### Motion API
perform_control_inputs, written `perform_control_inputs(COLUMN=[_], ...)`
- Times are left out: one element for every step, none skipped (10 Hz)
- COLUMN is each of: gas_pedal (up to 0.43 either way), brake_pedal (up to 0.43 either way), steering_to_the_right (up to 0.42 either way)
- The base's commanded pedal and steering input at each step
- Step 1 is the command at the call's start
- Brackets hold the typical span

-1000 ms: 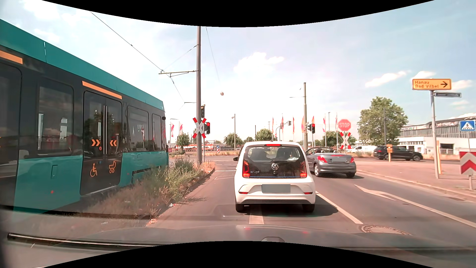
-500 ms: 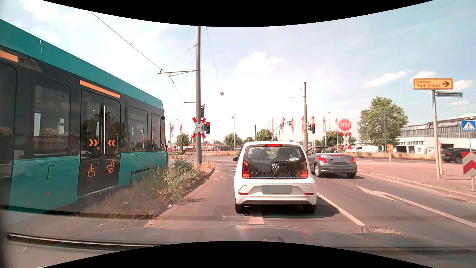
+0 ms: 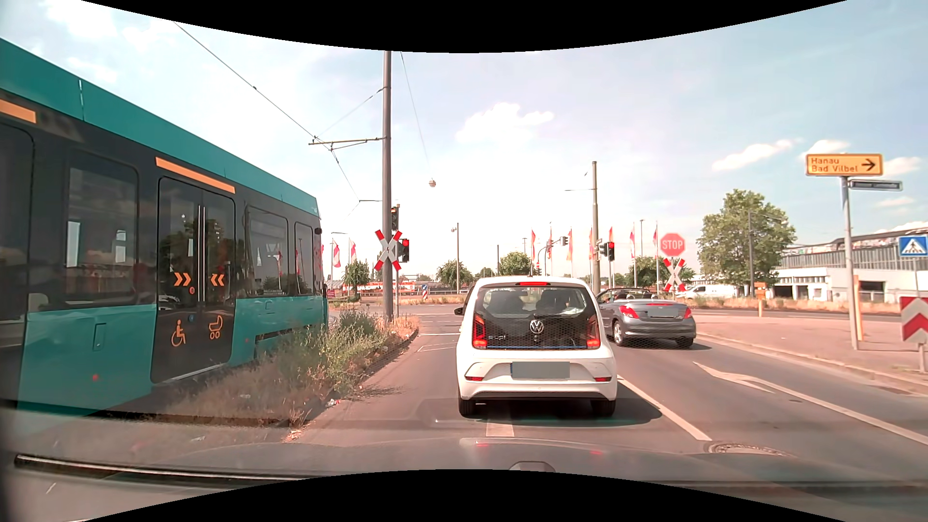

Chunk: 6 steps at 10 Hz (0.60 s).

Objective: Follow the waypoints while adhering to traffic rules and regulations

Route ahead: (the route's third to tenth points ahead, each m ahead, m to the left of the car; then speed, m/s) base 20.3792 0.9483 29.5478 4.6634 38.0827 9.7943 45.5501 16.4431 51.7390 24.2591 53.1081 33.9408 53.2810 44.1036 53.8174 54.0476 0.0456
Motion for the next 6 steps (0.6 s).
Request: perform_control_inputs(gas_pedal=[0.000,0.000,0.000,0.000,0.000,0.000], brake_pedal=[0.177,0.177,0.177,0.177,0.177,0.183], steering_to_the_right=[-0.004,-0.004,-0.004,-0.004,-0.004,-0.004])
